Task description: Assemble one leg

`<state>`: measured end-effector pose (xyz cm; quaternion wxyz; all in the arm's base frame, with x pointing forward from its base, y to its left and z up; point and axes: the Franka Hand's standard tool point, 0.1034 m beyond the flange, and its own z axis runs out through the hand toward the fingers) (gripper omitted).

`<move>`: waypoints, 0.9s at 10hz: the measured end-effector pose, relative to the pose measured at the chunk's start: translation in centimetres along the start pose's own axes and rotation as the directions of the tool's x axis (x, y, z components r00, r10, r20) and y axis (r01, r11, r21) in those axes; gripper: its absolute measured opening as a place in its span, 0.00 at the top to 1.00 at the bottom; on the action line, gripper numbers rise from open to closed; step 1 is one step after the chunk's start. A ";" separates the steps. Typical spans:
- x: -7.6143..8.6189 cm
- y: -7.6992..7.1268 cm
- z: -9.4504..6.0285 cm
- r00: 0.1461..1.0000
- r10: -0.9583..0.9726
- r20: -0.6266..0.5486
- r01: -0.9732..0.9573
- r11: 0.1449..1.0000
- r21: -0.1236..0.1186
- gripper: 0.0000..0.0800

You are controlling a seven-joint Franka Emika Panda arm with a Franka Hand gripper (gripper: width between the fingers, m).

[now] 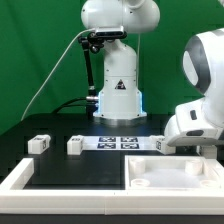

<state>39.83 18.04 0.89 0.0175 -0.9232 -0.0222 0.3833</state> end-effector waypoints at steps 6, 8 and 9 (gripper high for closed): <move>0.0 0.0 0.0 1.000 -0.002 0.001 0.002 1.000 -0.001 0.64; 0.0 0.0 0.0 1.000 -0.002 0.001 0.002 1.000 -0.001 0.64; 0.0 0.0 0.0 1.000 -0.002 0.001 0.002 1.000 -0.001 0.64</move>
Offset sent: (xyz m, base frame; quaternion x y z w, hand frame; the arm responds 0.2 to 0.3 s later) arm 0.0052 0.0011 0.0025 -0.0088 0.0052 -0.0062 0.9999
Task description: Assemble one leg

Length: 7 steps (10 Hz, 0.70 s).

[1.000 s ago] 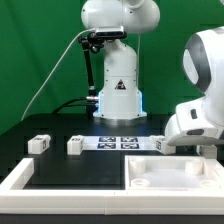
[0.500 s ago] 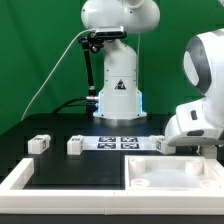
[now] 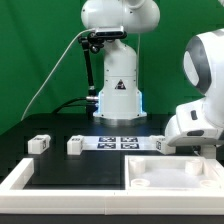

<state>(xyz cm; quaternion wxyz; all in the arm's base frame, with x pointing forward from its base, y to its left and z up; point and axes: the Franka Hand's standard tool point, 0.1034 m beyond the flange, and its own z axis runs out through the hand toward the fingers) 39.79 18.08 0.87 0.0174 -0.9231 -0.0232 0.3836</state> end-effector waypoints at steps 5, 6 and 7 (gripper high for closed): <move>-1.1 1.6 -5.1 0.992 -0.111 -0.063 0.113 0.993 0.033 0.64; -1.6 1.7 -6.4 0.988 -0.127 -0.083 0.130 0.991 0.030 0.64; -1.6 1.8 -7.2 0.986 -0.132 -0.105 0.135 0.990 0.029 0.64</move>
Offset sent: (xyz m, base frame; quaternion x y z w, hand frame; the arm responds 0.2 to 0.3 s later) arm 0.0135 -0.0057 0.0521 0.0571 0.0023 -0.0580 0.9967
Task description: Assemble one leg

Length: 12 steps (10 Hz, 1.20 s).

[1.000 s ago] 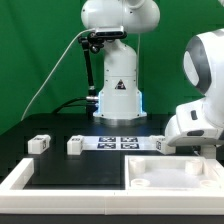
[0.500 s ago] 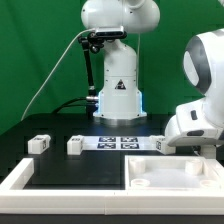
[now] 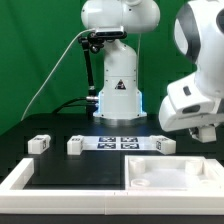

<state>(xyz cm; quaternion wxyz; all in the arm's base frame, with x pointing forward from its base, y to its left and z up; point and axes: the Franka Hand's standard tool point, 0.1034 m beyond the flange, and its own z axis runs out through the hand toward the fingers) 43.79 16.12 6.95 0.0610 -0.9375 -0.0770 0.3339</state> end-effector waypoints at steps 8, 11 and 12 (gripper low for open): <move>1.3 1.4 -4.2 0.866 -0.007 -0.501 -0.014 0.999 -0.038 0.64; 2.3 1.5 -7.7 0.693 -0.028 -0.720 -0.011 0.999 -0.050 0.64; 2.1 1.7 -7.2 0.632 -0.036 -0.774 -0.011 0.998 -0.055 0.64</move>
Offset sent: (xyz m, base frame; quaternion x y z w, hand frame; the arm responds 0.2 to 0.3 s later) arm 0.0000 0.0000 0.0000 0.0000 0.2377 0.0000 0.9713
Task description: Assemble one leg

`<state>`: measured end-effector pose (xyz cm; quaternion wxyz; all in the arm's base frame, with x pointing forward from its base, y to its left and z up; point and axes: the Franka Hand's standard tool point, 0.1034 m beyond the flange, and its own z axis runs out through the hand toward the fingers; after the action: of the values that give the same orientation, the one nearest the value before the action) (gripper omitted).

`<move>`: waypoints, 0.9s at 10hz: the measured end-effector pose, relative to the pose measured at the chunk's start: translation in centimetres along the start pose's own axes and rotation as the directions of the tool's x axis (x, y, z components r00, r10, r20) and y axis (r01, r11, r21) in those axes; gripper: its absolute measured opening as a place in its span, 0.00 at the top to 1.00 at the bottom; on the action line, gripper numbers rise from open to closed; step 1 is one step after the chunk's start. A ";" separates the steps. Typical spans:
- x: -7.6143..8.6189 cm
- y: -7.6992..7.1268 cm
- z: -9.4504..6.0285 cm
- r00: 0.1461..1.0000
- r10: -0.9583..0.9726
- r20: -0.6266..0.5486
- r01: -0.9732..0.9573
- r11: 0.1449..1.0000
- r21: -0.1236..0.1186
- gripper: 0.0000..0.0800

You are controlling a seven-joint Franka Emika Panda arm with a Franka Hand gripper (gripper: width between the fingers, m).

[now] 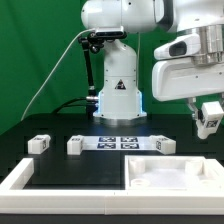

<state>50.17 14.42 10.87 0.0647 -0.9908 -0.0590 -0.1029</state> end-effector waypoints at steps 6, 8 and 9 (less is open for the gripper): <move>3.2 3.4 1.1 0.950 -0.098 -0.297 0.088 0.995 -0.046 0.64; 3.0 3.4 1.2 0.951 -0.098 -0.293 0.088 0.995 -0.046 0.64; 2.9 3.5 1.3 0.952 -0.098 -0.291 0.088 0.995 -0.045 0.64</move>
Offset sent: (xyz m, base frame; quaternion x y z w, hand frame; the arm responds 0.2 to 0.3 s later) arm 0.0438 -0.0285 0.0110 -0.0040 0.0332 -0.0548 0.9979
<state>53.75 11.49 9.80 0.0520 -0.9616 -0.0935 -0.2526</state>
